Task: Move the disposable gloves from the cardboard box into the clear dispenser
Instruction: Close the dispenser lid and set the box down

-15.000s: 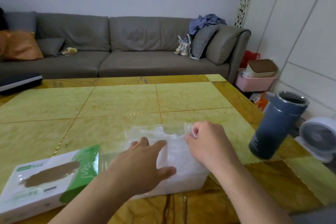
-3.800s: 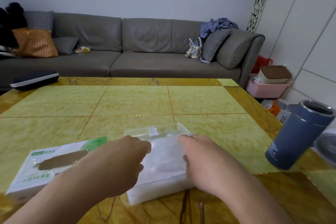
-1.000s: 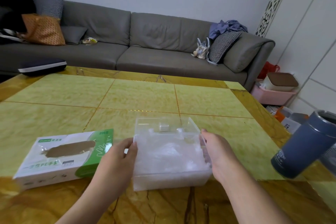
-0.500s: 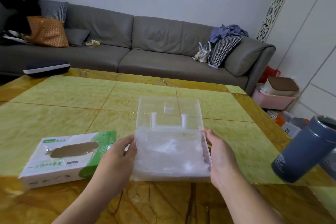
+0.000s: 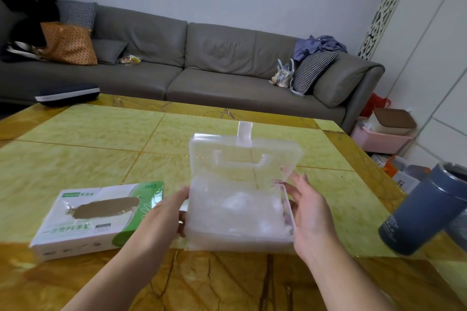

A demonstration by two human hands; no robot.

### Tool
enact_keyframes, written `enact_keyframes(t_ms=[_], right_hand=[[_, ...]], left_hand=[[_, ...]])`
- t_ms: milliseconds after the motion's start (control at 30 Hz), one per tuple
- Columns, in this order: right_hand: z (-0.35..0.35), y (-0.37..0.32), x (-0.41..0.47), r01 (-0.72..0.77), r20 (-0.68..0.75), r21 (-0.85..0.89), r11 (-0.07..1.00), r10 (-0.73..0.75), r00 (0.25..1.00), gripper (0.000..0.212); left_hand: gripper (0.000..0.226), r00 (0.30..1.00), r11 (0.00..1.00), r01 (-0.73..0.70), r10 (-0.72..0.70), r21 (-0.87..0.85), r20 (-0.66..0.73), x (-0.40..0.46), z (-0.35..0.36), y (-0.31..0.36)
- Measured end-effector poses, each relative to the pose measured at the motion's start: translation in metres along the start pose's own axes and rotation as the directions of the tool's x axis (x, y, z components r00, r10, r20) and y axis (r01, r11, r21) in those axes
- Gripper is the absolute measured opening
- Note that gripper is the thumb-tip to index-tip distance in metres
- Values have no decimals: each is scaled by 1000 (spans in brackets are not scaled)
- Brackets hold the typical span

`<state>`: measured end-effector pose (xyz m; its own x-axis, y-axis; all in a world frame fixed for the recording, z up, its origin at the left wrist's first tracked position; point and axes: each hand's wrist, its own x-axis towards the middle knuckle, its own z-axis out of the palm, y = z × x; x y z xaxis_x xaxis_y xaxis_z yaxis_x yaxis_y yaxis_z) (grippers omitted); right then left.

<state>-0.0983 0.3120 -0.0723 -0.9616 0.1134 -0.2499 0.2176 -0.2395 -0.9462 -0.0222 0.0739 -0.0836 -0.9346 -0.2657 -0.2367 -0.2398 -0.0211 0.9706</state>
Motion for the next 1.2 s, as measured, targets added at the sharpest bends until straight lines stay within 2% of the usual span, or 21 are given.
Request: enact_keyframes(t_ms=[167, 267, 367, 467, 533, 700, 800, 833, 900, 1000, 1100, 1200], right_hand=[[-6, 6, 7, -4, 21, 17, 1000, 4, 1000, 54], [-7, 6, 8, 8, 61, 8, 1000, -9, 998, 54], [-7, 4, 5, 17, 93, 16, 1000, -19, 995, 49], [-6, 0, 1, 30, 119, 14, 999, -32, 992, 41], [-6, -2, -2, 28, 112, 18, 999, -30, 993, 36], [-6, -6, -12, 15, 126, 12, 1000, -17, 992, 38], [-5, -5, -13, 9, 139, 9, 1000, -10, 990, 39], [-5, -5, -12, 12, 145, 7, 1000, -12, 989, 39], [-5, -4, -12, 19, 151, -4, 1000, -18, 988, 39], [-7, -2, -9, 23, 147, -27, 999, -18, 989, 37], [-7, 0, -8, 26, 149, -65, 998, -16, 989, 38], [-6, 0, -10, 46, 158, -109, 993, -28, 987, 43]], left_hand=[[64, 993, 981, 64, -44, -181, 113, 8, -3, -8], [55, 999, 964, 0, 10, -267, 37, 6, -1, -7], [48, 999, 968, -35, 39, -248, 10, 2, 1, -4], [59, 992, 976, 31, -4, -216, 125, -2, -1, 1], [53, 982, 967, 46, 2, -249, 187, -5, -3, 5], [47, 981, 945, 27, 38, -326, 192, -7, -4, 3], [30, 984, 939, 33, 30, -343, 177, -8, -4, 3], [36, 983, 936, 42, 25, -350, 184, -8, -6, 2], [45, 983, 947, 45, 15, -318, 184, -7, -7, 1], [42, 983, 962, 35, 16, -270, 184, -6, -8, 0], [56, 978, 967, 52, 1, -249, 207, -3, -9, -3], [65, 979, 986, -2, 36, -168, 200, -2, -10, -5]])
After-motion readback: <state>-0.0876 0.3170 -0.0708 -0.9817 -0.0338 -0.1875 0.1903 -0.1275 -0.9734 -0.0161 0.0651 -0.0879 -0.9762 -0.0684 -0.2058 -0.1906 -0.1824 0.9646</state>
